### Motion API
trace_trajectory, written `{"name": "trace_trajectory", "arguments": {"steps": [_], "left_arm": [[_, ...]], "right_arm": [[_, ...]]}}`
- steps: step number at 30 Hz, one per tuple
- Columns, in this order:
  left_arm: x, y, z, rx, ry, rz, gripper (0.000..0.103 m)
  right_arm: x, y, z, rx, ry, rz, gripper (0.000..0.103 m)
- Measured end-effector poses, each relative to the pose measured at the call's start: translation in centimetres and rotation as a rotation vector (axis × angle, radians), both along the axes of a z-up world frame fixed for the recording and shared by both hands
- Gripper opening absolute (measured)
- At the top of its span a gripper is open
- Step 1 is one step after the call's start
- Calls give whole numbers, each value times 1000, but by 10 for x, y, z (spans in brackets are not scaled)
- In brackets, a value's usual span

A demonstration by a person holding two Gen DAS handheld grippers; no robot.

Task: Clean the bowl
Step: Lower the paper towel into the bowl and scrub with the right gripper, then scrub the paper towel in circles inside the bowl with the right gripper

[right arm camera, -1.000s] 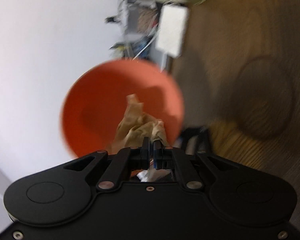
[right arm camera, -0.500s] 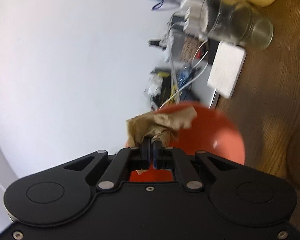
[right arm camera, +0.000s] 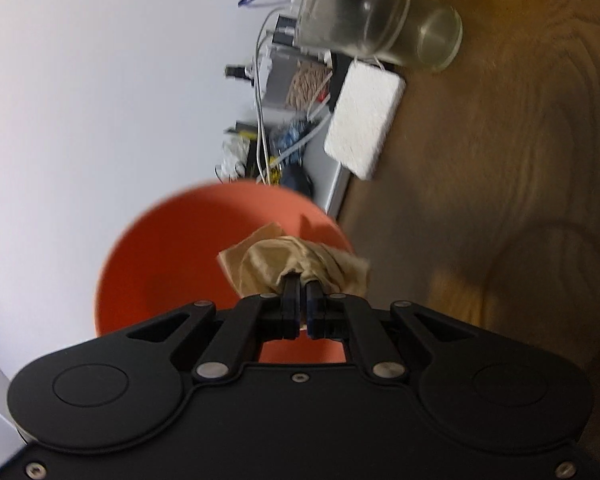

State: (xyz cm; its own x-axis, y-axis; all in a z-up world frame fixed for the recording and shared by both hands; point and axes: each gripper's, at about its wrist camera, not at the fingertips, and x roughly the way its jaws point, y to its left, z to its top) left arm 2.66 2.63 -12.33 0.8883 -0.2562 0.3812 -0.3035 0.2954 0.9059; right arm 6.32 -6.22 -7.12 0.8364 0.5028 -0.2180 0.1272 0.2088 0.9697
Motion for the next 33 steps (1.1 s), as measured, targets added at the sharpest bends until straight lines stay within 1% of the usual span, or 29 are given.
{"name": "trace_trajectory", "arguments": {"steps": [5,9,12,16,21,24,27,30,33], "left_arm": [[0,0,0,0,0,0,96],[0,0,0,0,0,0,96],[0,-1,0,0,0,0,96],[1,-1,0,0,0,0,96],[1,-1,0,0,0,0,96],[1,-2,0,0,0,1,96],[3,-2,0,0,0,18,96],[4,-3,0,0,-1,18,96],[4,-3,-1,0,0,18,96]], "right_arm": [[-9,10,1,50,-16,62,6],[-13,15,12,79,-51,92,6],[-14,16,27,80,-106,76,6],[-8,14,37,104,-125,57,6],[10,6,47,95,-142,-1,6],[24,-1,47,96,-127,-23,6],[40,-2,43,145,-94,-1,6],[42,-2,35,187,-76,-11,6],[42,0,22,243,-30,-17,6]]}}
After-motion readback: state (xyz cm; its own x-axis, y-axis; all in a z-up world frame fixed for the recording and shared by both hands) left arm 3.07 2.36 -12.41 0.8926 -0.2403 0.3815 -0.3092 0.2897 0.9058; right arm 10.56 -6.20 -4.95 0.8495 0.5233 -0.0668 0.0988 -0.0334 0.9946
